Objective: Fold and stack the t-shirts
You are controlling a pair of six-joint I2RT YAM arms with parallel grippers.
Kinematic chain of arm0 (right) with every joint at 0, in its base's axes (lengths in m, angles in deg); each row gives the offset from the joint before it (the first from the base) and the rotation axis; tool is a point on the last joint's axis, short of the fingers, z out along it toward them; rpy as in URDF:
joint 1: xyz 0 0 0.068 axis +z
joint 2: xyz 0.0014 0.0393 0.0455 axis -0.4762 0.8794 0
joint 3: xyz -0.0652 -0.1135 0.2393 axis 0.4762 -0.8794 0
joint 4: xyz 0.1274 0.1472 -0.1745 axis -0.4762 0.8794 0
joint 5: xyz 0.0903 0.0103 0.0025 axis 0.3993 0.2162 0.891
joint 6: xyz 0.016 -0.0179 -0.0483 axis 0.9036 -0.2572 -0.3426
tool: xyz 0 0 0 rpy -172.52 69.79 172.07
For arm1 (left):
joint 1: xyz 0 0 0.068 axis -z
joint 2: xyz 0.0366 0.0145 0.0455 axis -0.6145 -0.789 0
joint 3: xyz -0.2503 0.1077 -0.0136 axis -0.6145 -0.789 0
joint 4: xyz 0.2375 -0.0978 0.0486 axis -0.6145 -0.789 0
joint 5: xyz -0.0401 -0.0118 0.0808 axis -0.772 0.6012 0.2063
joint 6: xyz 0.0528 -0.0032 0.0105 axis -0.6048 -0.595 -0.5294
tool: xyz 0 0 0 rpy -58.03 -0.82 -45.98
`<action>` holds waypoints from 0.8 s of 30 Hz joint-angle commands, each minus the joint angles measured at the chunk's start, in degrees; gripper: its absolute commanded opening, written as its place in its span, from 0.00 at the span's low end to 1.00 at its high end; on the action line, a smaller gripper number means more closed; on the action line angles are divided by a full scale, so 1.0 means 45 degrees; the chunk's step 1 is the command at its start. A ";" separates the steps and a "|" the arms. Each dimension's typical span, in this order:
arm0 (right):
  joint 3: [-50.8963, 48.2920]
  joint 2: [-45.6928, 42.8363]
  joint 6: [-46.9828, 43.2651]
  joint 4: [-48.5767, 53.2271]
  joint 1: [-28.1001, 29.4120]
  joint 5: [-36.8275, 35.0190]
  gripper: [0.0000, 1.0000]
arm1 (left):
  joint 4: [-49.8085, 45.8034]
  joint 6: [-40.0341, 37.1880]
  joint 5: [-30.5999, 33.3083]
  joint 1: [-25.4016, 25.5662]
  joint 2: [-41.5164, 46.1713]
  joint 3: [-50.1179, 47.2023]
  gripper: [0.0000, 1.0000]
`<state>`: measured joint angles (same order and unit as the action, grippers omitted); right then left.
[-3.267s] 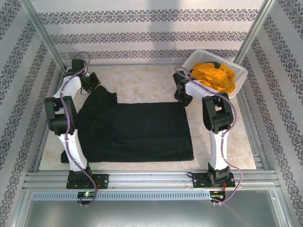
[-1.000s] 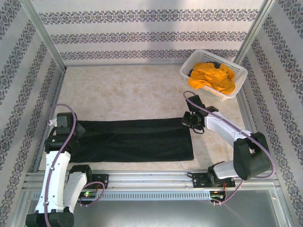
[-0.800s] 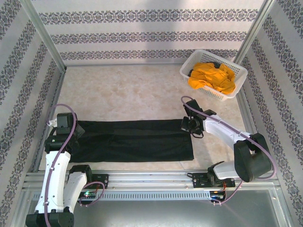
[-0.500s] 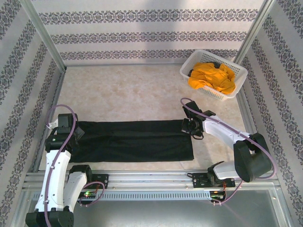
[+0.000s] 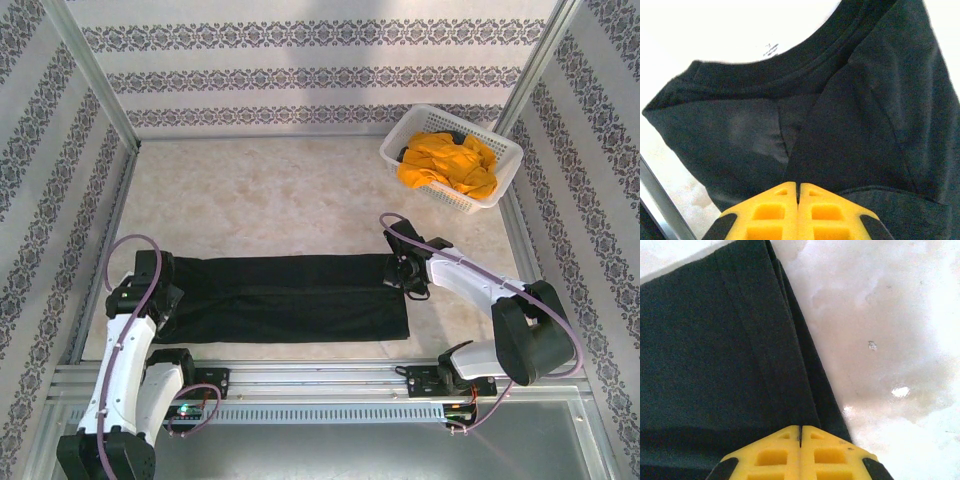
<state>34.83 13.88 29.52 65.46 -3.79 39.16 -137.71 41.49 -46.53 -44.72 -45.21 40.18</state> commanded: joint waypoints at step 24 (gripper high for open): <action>0.0973 -0.0319 0.0358 0.0771 0.0215 -0.1347 0.30 | -0.2862 0.2555 -0.1223 0.0029 0.0588 0.0598 0.00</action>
<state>37.28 14.12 30.97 67.27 -3.79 35.75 -147.64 51.70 -51.03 -44.72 -42.65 44.05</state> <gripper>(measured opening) 0.303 0.047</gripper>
